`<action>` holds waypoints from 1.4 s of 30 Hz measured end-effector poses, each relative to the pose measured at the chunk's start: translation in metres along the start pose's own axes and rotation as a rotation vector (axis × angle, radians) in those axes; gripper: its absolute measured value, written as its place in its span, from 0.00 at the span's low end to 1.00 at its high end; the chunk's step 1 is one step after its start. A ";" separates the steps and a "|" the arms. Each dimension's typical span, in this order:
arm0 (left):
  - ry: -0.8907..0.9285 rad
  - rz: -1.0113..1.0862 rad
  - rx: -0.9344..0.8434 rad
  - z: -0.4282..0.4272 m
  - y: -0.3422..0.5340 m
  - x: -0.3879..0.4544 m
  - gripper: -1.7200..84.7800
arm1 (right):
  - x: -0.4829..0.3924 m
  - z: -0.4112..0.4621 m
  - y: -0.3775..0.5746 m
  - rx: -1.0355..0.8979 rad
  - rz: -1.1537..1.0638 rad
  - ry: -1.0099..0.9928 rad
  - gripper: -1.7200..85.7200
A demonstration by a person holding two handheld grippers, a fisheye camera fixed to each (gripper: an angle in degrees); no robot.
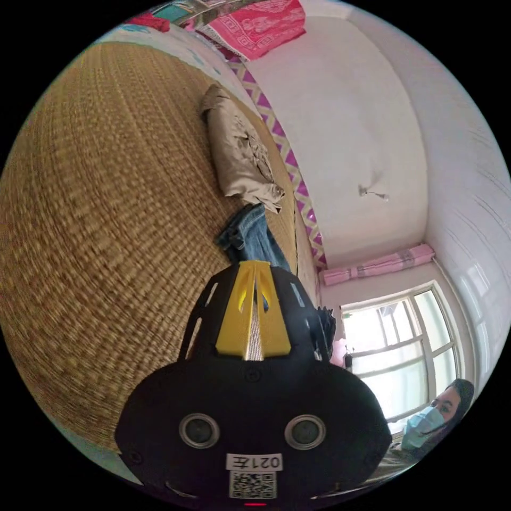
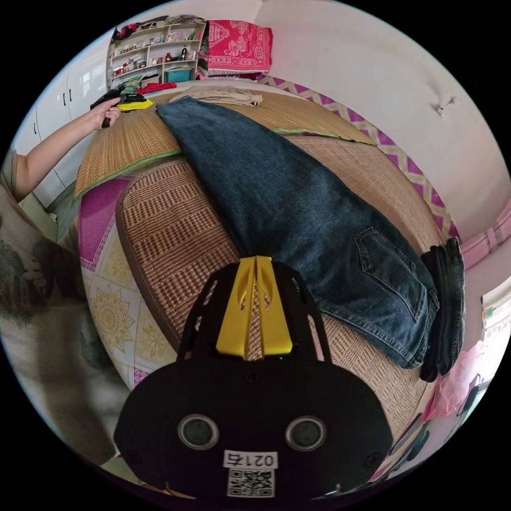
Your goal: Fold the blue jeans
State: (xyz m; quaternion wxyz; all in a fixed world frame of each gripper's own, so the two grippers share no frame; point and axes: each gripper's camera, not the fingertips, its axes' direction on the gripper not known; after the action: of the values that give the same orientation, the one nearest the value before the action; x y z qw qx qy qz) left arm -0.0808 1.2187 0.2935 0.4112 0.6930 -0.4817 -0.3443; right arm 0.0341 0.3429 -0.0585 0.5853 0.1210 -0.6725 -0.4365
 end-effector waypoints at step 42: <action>-0.327 1.159 -0.263 0.337 0.315 0.697 0.01 | 0.157 -0.131 0.177 0.203 0.402 -0.125 0.01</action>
State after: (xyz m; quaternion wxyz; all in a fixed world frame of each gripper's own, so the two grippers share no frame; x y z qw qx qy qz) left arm -0.2883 0.4135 0.3781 0.5341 0.2004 -0.7904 -0.2232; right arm 0.1684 0.2831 0.1689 0.6026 0.0155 -0.7584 -0.2478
